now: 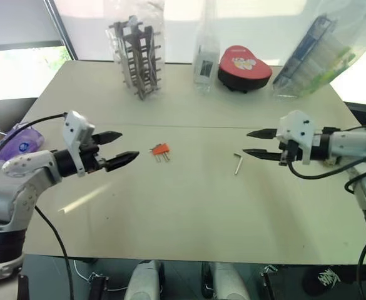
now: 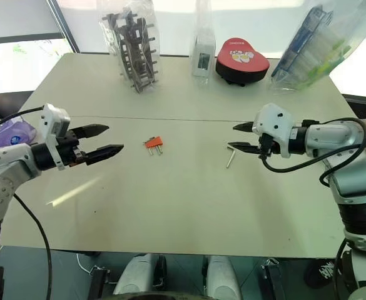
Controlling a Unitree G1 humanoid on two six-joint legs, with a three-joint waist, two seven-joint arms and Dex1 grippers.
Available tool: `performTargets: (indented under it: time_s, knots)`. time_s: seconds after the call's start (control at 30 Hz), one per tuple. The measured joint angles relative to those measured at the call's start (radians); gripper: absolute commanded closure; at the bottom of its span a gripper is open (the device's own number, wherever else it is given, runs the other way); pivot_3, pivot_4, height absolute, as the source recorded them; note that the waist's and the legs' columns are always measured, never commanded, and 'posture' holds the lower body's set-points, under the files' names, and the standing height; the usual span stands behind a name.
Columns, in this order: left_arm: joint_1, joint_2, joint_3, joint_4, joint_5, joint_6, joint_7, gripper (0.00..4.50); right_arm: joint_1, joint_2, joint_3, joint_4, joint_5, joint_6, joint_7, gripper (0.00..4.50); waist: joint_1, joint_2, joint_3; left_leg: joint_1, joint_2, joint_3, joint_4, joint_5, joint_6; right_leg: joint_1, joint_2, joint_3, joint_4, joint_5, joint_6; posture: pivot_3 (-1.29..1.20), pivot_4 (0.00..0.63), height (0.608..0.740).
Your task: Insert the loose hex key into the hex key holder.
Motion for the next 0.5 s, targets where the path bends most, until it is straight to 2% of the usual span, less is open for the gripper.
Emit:
performTargets:
  time_s: [0.5]
  knots:
    - [-0.014, -0.009, 0.007, -0.017, -0.030, 0.017, 0.046, 0.03, -0.039, 0.004, 0.019, 0.006, 0.000, 0.018, 0.005, 2.45, 0.000, 0.000, 0.000, 0.000, 0.000, 0.000, 0.000, 0.000, 0.000, 0.000, 0.000, 0.000, 0.000, 0.000, 0.001, 0.00, 0.150, 0.740]
